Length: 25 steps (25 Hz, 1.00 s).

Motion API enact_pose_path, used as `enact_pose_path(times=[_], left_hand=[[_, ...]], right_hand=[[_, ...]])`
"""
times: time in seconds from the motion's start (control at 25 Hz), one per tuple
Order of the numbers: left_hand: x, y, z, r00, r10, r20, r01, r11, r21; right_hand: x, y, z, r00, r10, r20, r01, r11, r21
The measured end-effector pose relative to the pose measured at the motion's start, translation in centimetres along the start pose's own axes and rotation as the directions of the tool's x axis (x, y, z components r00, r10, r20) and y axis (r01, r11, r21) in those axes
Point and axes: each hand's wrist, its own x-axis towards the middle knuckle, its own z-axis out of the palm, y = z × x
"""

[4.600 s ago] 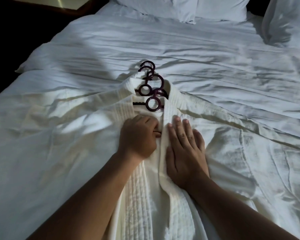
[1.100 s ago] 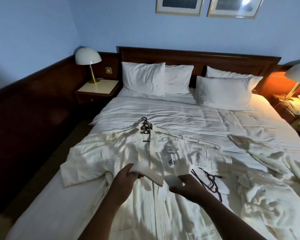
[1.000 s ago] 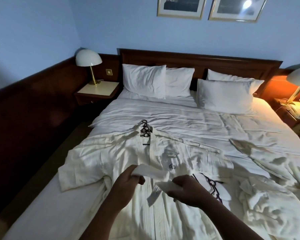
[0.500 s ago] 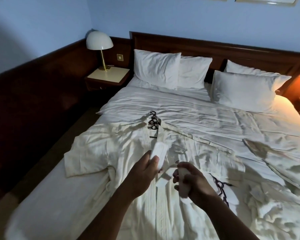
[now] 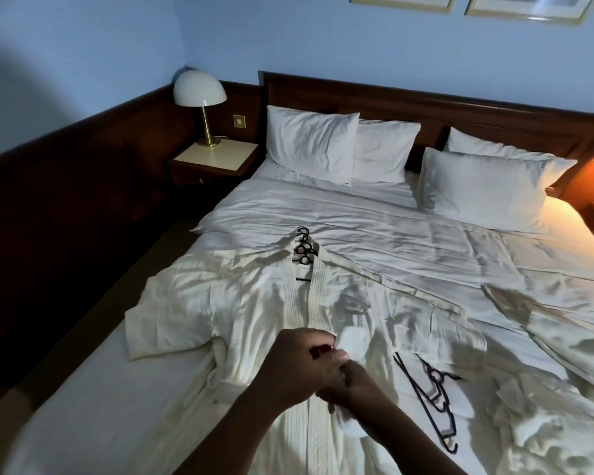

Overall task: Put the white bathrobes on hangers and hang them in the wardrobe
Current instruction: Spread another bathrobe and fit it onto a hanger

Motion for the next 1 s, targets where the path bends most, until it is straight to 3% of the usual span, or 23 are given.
enact_pose_path(times=[0.08, 0.32, 0.36, 0.44, 0.48, 0.56, 0.68, 0.84, 0.92, 1.0], left_hand=[[0.0, 0.2, 0.4, 1.0, 0.007, 0.012, -0.007, 1.0, -0.026], [0.5, -1.3, 0.4, 0.998, -0.041, -0.041, 0.036, 0.992, -0.121], [0.7, -2.7, 0.3, 0.995, -0.095, -0.029, 0.09, 0.984, -0.154], [0.6, -5.3, 0.0, 0.948, -0.28, 0.154, 0.305, 0.936, -0.176], [0.4, -6.7, 0.0, 0.897, -0.359, 0.257, 0.398, 0.91, -0.117], [-0.6, -8.9, -0.2, 0.845, -0.439, 0.306, 0.47, 0.882, -0.031], [-1.3, -10.3, -1.6, 0.919, -0.351, 0.183, 0.35, 0.936, 0.034], [-1.9, -8.6, -2.7, 0.968, -0.184, 0.169, 0.163, 0.978, 0.129], [-4.0, -8.2, -2.3, 0.963, 0.013, 0.27, -0.092, 0.955, 0.282], [-5.5, -9.7, -2.0, 0.886, 0.203, 0.417, -0.368, 0.854, 0.367]], right_hand=[[-0.4, -0.7, 1.3, 0.995, -0.023, 0.095, 0.026, 0.999, -0.027], [-0.2, -0.4, 2.0, 0.997, -0.072, -0.028, 0.07, 0.996, -0.061], [-0.2, -0.5, 1.9, 0.997, -0.069, -0.02, 0.068, 0.997, -0.039], [-0.3, -0.4, 1.7, 0.999, -0.046, -0.017, 0.046, 0.999, 0.016], [-0.3, -0.4, 1.7, 0.999, -0.034, -0.032, 0.035, 0.999, 0.033], [-0.4, -0.2, 1.4, 0.997, -0.002, -0.076, 0.005, 0.999, 0.039], [-0.3, 0.1, 0.8, 0.989, -0.007, -0.145, 0.006, 1.0, -0.006], [0.7, 0.4, 0.1, 0.946, 0.017, -0.324, -0.016, 1.0, 0.006], [1.1, 0.2, -0.1, 0.94, 0.051, -0.339, -0.056, 0.998, -0.007], [1.1, 0.2, 0.1, 0.957, 0.029, -0.289, -0.049, 0.997, -0.064]])
